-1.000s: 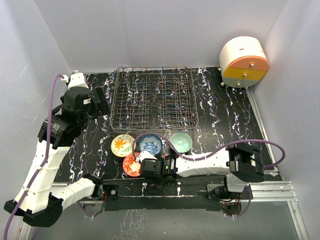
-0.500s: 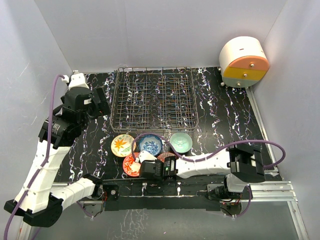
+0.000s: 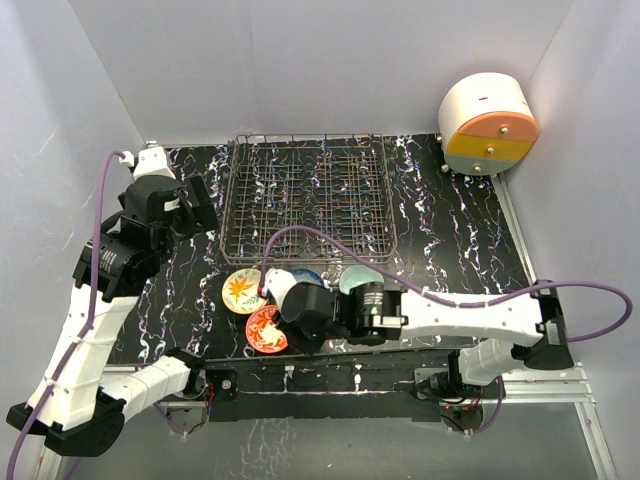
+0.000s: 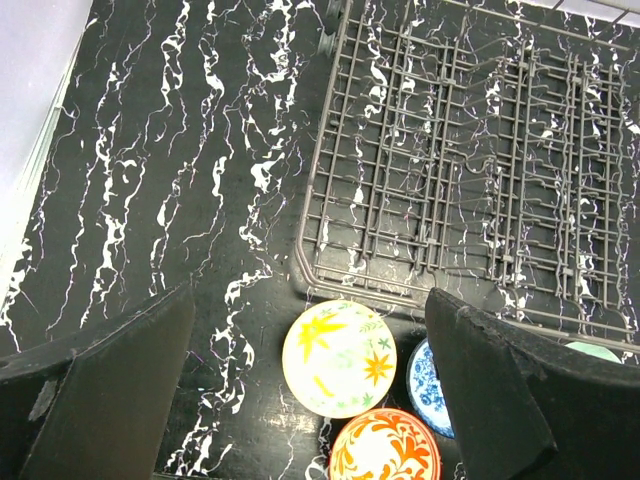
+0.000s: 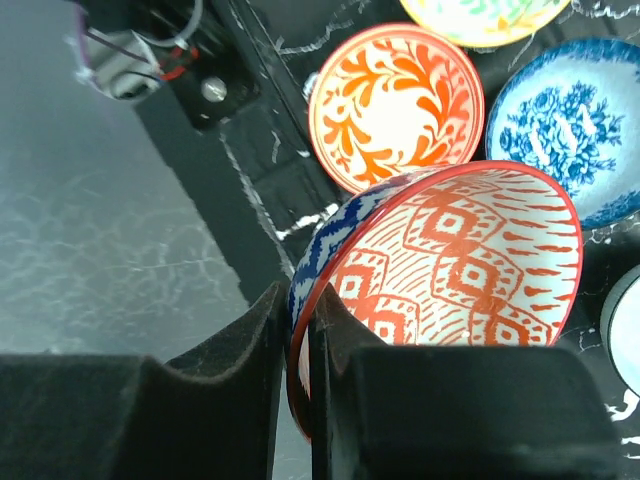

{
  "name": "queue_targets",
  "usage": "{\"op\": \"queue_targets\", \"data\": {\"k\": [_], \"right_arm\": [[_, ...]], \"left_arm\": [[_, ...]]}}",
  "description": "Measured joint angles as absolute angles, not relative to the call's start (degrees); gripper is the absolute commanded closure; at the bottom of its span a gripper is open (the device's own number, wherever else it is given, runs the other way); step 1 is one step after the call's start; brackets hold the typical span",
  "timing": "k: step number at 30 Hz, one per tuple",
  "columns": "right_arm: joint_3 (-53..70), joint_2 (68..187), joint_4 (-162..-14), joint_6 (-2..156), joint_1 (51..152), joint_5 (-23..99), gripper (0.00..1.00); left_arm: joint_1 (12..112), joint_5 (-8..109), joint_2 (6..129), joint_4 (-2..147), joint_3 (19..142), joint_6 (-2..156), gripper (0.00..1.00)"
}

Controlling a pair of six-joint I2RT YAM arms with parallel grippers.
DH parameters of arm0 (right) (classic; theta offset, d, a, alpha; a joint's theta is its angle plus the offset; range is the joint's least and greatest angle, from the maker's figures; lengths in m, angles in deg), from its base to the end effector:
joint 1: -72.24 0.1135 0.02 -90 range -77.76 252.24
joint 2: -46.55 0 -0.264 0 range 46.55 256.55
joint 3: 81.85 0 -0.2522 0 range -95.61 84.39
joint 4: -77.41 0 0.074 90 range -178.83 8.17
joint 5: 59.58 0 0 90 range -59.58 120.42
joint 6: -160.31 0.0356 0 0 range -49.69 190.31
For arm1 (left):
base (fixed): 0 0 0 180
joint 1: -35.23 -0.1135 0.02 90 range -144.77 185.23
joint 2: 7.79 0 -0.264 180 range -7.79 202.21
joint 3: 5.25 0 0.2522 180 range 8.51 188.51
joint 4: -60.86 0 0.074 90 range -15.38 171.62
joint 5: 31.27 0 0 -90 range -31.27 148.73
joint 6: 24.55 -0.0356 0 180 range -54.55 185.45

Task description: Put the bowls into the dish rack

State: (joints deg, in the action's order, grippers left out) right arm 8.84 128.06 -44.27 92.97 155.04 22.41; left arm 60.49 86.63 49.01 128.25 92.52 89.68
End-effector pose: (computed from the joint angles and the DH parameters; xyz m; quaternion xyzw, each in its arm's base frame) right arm 0.0426 0.2974 0.3245 -0.4500 0.8244 0.2283 0.2563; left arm 0.1521 -0.0533 0.4528 -0.1196 0.8260 -0.0279 0.5501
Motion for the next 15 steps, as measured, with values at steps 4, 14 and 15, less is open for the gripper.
{"op": "queue_targets", "data": {"k": [4,14,15], "right_arm": [[3.5,126.4,-42.5,92.8,149.0,28.8,0.92],[0.3,129.0,-54.6,93.8,117.1,50.6,0.92],[0.5,130.0,-57.3,95.0,115.3,53.0,0.92]], "left_arm": [[60.5,86.7,49.4,128.7,94.9,89.4,0.03],[60.5,87.2,50.6,128.1,101.5,88.4,0.03],[60.5,87.3,50.6,128.1,101.5,88.3,0.03]]}}
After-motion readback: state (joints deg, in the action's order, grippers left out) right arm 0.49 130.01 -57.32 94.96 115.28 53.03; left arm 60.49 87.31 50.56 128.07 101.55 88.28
